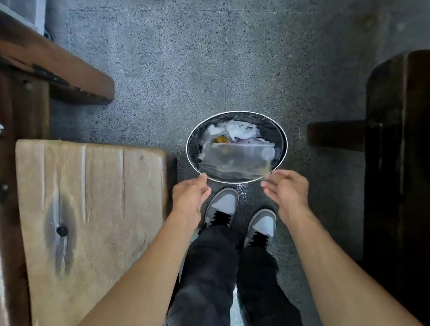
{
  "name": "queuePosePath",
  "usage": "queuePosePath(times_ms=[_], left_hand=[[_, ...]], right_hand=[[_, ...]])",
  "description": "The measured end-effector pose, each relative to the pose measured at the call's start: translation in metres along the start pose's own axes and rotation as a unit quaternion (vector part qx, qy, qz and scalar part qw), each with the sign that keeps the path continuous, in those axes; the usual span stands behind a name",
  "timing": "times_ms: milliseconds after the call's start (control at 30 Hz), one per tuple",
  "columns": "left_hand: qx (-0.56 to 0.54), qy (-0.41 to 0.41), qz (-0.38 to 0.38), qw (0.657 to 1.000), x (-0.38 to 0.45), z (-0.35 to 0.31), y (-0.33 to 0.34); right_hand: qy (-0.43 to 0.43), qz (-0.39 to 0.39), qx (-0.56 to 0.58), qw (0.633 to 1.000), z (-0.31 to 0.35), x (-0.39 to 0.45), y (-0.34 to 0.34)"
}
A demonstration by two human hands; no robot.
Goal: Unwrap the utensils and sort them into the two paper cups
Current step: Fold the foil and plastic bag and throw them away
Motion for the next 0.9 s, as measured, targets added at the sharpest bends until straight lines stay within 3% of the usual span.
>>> queuePosePath(times_ms=[167, 300, 500, 667, 900], left_hand=[[0.043, 0.011, 0.011, 0.999, -0.023, 0.000, 0.002], [0.200, 0.102, 0.058, 0.973, -0.061, -0.034, 0.032], [0.377, 0.316, 0.103, 0.865, -0.176, -0.120, 0.092], [0.450, 0.480, 0.088, 0.748, -0.321, -0.197, 0.123], [0.508, 0.619, 0.060, 0.596, -0.520, -0.271, 0.159]], right_hand=[[-0.018, -0.035, -0.021, 0.999, 0.005, -0.021, -0.015], [-0.083, -0.012, -0.055, 0.995, 0.041, -0.053, -0.014], [-0.235, 0.016, -0.153, 0.960, 0.148, -0.158, -0.010], [-0.374, 0.012, -0.238, 0.896, 0.247, -0.294, -0.023], [-0.530, -0.114, -0.275, 0.794, 0.339, -0.477, -0.079]])
Point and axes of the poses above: each hand's wrist, its own x-axis towards the middle knuckle, its own y-axis out of the palm, z = x × y, the point moved 8 cm from there along x, towards the middle knuckle, and after that the axes turned 11 degrees about z, right-handed, at the moved point
